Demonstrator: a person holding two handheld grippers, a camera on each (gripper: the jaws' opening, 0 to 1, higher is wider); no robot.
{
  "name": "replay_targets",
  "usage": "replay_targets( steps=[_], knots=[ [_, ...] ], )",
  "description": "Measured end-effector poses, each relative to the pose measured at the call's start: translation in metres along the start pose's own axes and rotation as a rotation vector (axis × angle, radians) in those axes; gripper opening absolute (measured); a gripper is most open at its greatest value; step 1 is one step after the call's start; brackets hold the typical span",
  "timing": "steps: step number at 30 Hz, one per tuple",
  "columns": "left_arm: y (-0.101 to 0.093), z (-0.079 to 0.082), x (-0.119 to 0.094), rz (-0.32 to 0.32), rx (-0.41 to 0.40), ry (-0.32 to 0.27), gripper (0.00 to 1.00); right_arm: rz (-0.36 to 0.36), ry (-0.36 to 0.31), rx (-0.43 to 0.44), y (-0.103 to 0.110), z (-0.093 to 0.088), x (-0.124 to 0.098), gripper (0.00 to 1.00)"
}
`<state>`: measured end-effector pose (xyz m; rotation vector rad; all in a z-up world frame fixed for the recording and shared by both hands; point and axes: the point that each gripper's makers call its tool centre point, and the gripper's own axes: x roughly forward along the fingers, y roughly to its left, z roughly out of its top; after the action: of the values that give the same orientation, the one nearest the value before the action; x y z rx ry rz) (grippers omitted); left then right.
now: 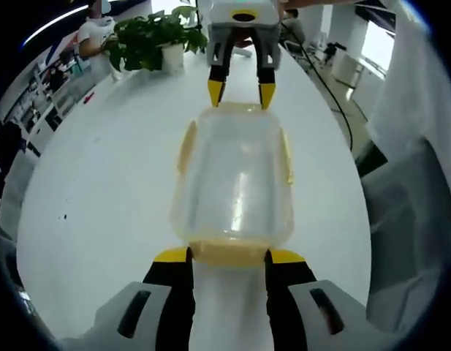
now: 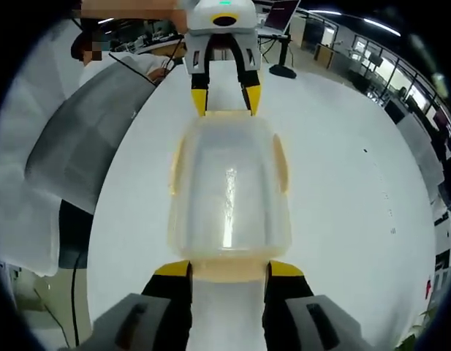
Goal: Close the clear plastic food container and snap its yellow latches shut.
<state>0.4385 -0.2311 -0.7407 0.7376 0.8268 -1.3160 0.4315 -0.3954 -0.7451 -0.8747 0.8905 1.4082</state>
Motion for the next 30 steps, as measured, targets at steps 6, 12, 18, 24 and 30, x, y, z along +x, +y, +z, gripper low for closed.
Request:
replay_targets(
  steps=[6,12,18,24,30],
  knots=[
    [0.000,0.000,-0.002,-0.002,-0.019,-0.005,0.37,-0.018,-0.012,-0.013,-0.003,0.000,0.000,0.38],
    [0.003,-0.006,-0.007,0.006,-0.069,-0.012,0.38,-0.032,-0.032,0.017,-0.005,0.000,-0.005,0.42],
    [-0.001,-0.004,-0.017,0.000,-0.129,-0.056,0.45,-0.040,-0.068,0.066,-0.002,-0.002,-0.016,0.47],
    [-0.002,0.001,-0.021,0.026,-0.188,-0.078,0.45,-0.082,-0.145,0.238,-0.004,0.008,-0.022,0.45],
    [0.004,0.012,-0.024,0.066,-0.305,-0.124,0.45,-0.107,-0.167,0.327,-0.004,0.014,-0.019,0.42]
  ],
)
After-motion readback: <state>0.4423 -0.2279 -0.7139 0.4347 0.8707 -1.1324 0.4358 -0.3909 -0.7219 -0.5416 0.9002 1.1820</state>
